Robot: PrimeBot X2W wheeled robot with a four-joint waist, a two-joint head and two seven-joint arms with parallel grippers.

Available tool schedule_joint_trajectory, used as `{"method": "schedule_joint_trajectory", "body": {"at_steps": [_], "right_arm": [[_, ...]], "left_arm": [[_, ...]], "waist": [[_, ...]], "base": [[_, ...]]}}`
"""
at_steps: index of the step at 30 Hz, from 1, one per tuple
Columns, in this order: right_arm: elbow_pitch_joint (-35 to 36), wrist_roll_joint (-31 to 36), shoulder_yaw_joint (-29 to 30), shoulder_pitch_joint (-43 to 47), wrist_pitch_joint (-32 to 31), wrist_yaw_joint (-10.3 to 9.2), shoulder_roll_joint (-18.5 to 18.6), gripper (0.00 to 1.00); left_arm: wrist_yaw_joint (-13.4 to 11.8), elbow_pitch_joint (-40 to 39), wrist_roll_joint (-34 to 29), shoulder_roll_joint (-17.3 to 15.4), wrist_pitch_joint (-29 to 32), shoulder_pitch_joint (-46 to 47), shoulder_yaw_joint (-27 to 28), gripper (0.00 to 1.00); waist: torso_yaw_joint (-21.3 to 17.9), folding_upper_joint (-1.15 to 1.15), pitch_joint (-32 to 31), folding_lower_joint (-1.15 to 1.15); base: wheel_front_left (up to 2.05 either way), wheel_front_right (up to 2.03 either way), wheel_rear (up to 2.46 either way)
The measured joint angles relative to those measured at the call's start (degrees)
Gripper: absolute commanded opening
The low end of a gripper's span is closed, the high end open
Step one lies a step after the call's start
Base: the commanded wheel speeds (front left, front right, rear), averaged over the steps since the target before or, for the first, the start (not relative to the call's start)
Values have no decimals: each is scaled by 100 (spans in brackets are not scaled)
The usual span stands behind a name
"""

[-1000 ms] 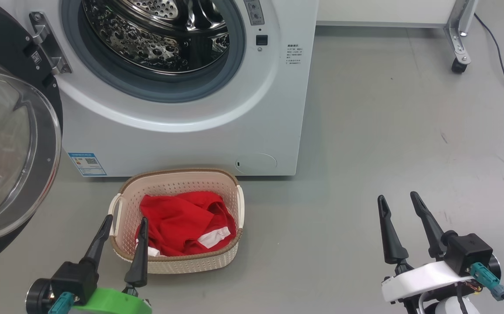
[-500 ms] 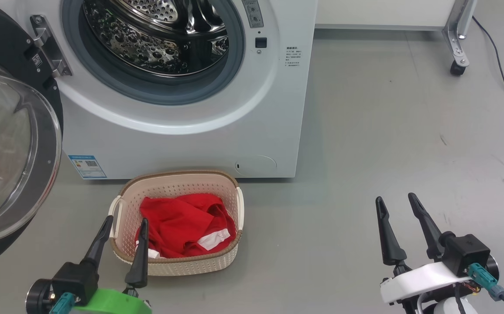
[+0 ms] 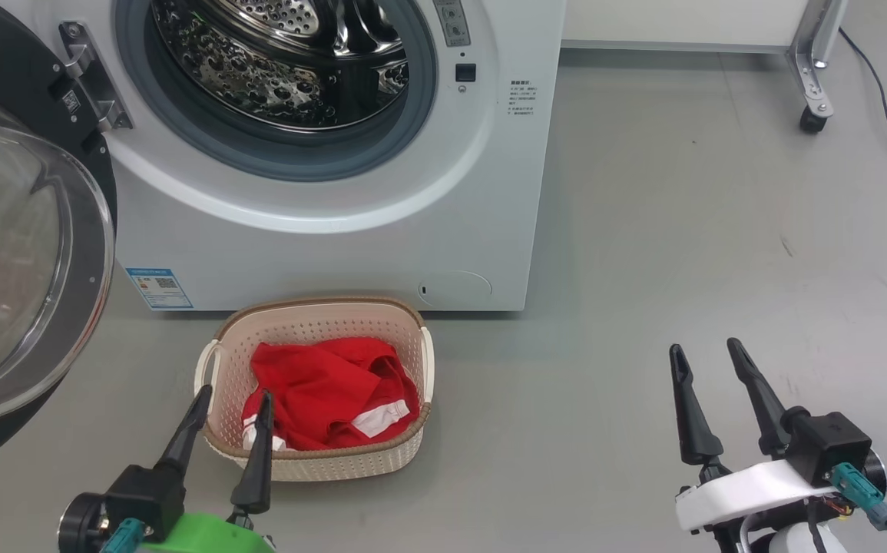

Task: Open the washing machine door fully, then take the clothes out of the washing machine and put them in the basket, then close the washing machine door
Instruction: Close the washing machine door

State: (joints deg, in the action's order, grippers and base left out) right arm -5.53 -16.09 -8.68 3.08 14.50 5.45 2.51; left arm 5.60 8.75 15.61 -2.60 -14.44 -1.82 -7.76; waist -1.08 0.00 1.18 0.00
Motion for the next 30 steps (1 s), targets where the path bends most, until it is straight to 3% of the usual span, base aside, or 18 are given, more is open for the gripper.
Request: {"method": "schedule_joint_trajectory", "body": {"at_steps": [13,30], "right_arm": [[101,0,1,71,0,1,-2,100],[104,-1,-69,70,0,46,-2,100]], "left_arm": [[-26,77,1,2,0,3,-44,100],[-126,110,-35,2,0,12,-46,100]], "waist": [[551,0,113,0],[1772,0,129,0]], "base": [[0,0,0],[0,0,0]]}}
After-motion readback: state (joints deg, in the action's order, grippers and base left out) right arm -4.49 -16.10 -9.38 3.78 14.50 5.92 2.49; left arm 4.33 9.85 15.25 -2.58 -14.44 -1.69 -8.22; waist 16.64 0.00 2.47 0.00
